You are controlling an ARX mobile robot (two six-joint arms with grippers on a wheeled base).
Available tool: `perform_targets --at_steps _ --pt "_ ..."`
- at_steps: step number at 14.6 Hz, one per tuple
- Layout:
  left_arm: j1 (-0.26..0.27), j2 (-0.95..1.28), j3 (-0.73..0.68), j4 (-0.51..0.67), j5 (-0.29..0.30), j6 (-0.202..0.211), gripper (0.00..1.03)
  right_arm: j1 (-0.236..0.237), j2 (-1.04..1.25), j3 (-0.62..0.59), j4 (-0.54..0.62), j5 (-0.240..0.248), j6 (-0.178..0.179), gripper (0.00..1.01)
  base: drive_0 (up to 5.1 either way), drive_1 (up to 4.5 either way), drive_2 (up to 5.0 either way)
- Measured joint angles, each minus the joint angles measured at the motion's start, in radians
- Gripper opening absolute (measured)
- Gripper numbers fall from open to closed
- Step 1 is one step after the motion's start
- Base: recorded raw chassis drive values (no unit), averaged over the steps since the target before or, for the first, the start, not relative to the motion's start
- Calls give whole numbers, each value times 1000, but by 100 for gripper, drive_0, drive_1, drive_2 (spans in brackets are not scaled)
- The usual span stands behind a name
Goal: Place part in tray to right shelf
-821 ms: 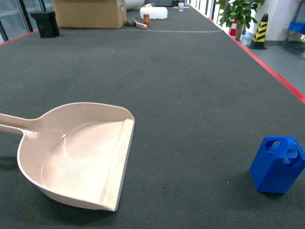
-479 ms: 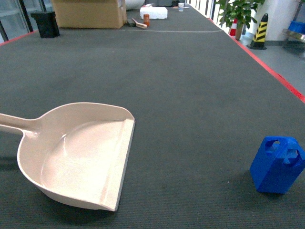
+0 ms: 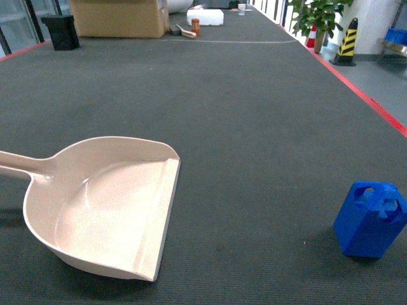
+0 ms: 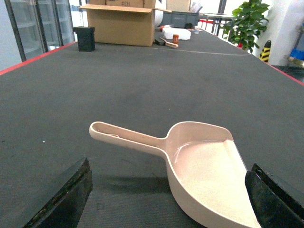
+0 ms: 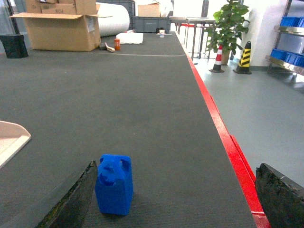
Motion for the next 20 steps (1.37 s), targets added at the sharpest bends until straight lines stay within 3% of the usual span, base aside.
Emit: perform_targets --at_steps 20 --pt "0 0 0 0 0 0 98 0 0 0 0 0 0 98 0 0 0"
